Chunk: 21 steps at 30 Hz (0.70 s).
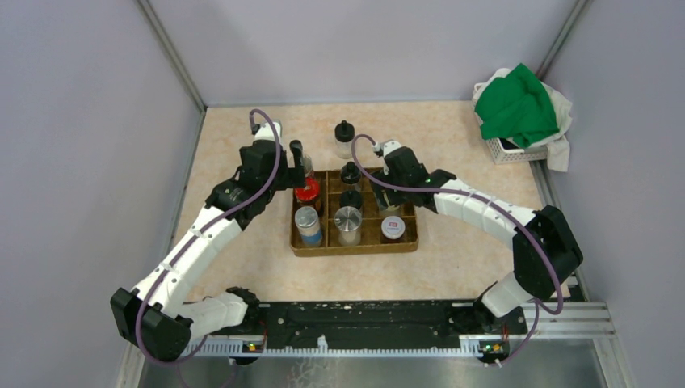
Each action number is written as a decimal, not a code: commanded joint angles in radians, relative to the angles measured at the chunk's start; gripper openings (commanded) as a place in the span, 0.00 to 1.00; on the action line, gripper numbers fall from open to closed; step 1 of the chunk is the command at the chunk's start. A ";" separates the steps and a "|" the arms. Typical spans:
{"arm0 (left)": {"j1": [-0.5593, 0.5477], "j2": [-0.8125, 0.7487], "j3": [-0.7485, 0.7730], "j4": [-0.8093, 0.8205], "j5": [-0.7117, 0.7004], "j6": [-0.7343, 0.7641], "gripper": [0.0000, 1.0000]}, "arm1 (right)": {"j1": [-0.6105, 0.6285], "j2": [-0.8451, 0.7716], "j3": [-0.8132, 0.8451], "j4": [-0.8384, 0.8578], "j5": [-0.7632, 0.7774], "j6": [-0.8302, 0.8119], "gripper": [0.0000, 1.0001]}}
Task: Organize the condiment bottles
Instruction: Place the bottle in the storage box, then pick up the bottle from the center of the board.
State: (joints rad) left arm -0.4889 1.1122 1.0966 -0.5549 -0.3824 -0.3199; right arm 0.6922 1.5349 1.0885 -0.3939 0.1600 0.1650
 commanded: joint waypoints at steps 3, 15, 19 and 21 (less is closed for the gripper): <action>0.000 -0.008 0.017 0.014 -0.004 -0.002 0.99 | 0.004 -0.041 0.092 -0.014 0.012 -0.014 0.73; 0.002 0.026 -0.010 0.022 -0.066 -0.050 0.99 | -0.052 0.070 0.399 -0.103 -0.050 -0.086 0.71; 0.001 -0.007 -0.023 -0.044 -0.101 -0.081 0.99 | -0.130 0.192 0.528 -0.157 -0.100 -0.111 0.69; 0.002 -0.024 -0.039 -0.070 -0.111 -0.093 0.99 | -0.162 0.249 0.585 -0.180 -0.125 -0.116 0.67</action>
State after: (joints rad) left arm -0.4889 1.1366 1.0836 -0.5674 -0.4435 -0.3683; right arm 0.5991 1.6772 1.5753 -0.5030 0.0910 0.0818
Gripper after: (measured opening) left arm 0.988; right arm 0.686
